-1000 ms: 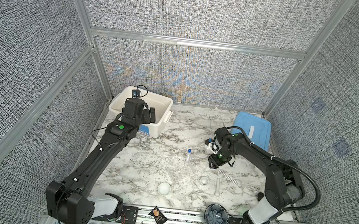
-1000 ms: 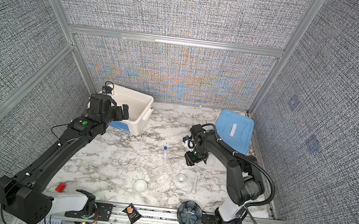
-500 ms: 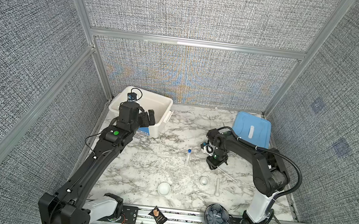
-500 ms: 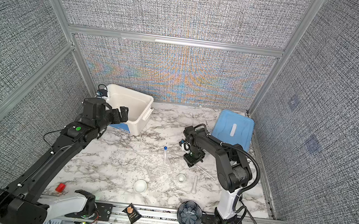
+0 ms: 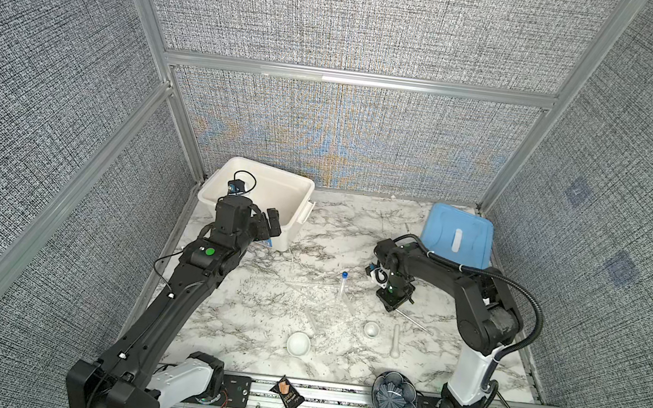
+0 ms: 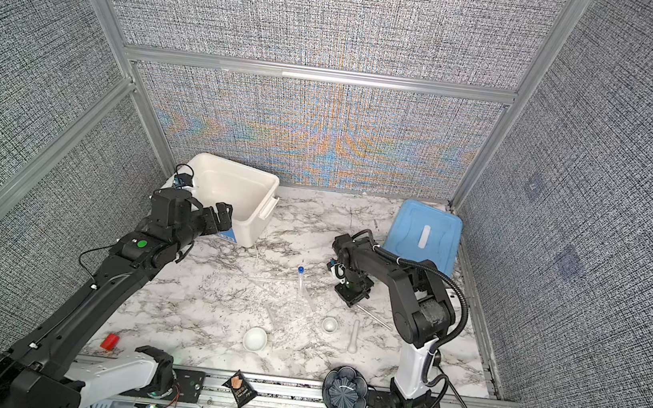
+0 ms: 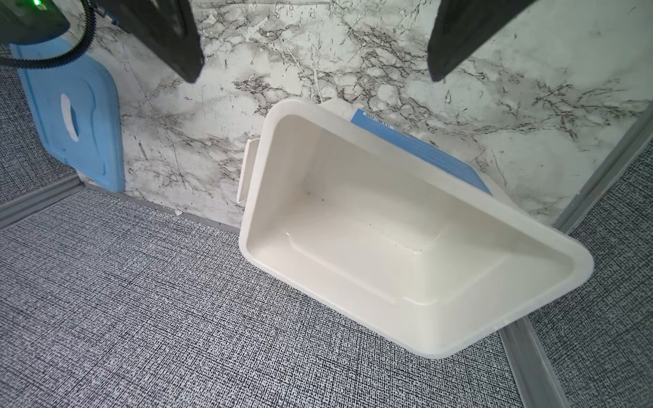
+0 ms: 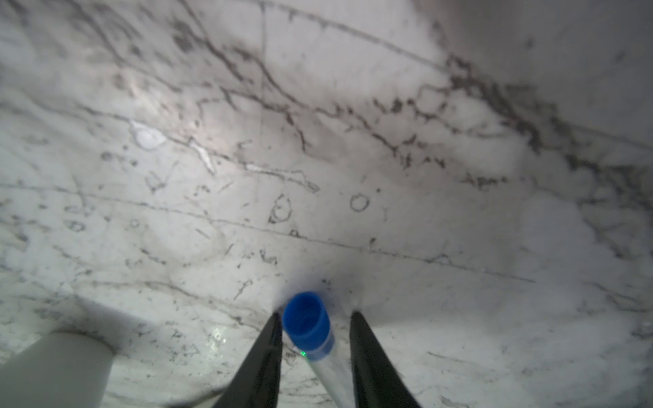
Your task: Organize the chemistry lab equipment
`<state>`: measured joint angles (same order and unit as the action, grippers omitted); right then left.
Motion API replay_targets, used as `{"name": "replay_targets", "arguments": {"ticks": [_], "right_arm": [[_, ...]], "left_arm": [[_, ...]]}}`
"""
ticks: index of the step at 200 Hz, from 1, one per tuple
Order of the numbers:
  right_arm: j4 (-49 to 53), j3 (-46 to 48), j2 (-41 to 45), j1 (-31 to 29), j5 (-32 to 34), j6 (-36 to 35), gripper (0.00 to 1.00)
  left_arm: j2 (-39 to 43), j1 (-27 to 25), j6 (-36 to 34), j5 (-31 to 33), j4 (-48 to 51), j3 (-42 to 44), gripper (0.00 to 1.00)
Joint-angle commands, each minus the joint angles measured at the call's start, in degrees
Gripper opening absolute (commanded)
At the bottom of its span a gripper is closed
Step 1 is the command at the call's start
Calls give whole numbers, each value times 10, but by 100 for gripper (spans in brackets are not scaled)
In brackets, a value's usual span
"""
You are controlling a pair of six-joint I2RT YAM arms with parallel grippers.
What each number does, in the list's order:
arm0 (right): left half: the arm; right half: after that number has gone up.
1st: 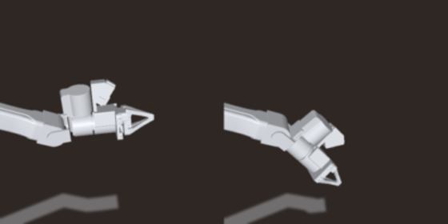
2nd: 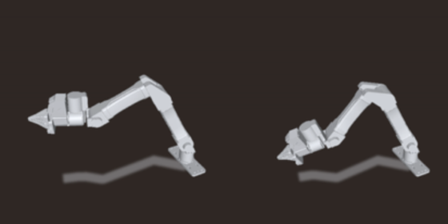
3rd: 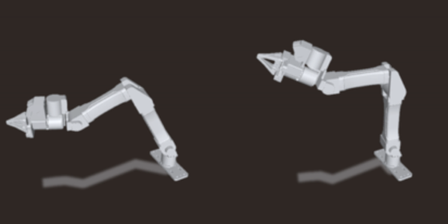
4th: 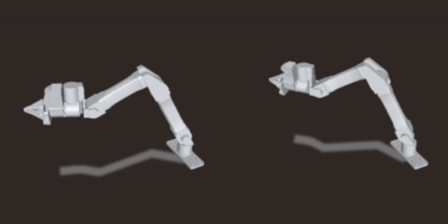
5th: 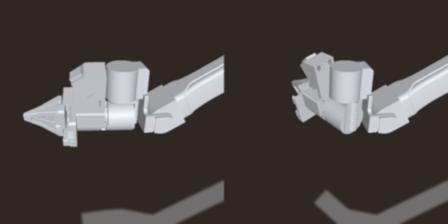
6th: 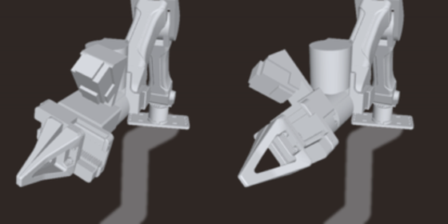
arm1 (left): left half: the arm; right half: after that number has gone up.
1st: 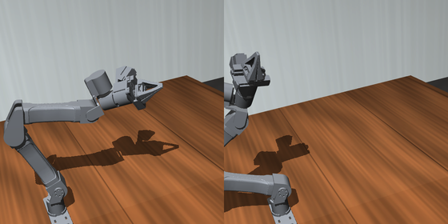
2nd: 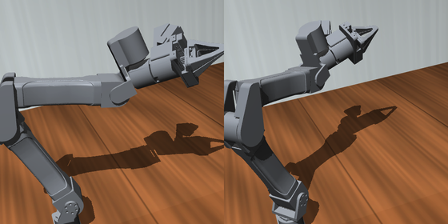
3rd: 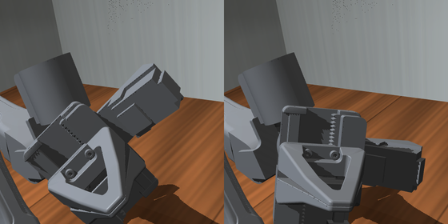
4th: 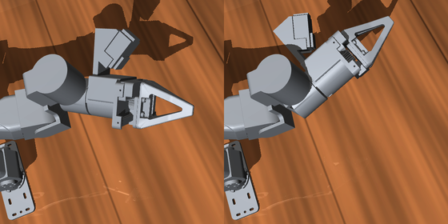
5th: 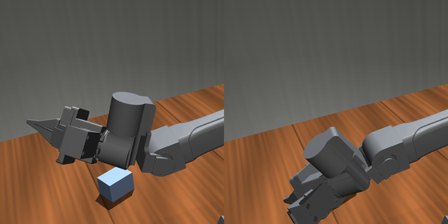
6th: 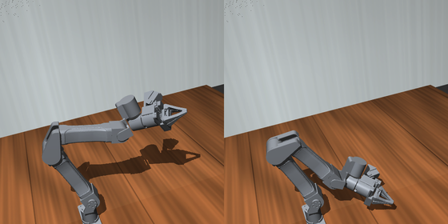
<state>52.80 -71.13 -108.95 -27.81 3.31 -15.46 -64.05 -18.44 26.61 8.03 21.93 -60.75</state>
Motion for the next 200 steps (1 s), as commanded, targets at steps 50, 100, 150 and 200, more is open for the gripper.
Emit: {"name": "replay_targets", "arguments": {"ticks": [50,100,150,200], "right_arm": [[-19,-4,-11,-7,-2,-8,27],[-40,10,12,-11,5,0,25],[-113,49,95,-17,1,7,23],[-113,56,87,-17,8,3,22]], "left_arm": [[12,1,4,17,-12,14,99],[7,1,-4,20,-6,6,99],[3,1,-5,21,-4,2,99],[5,1,-5,17,0,4,99]]}}
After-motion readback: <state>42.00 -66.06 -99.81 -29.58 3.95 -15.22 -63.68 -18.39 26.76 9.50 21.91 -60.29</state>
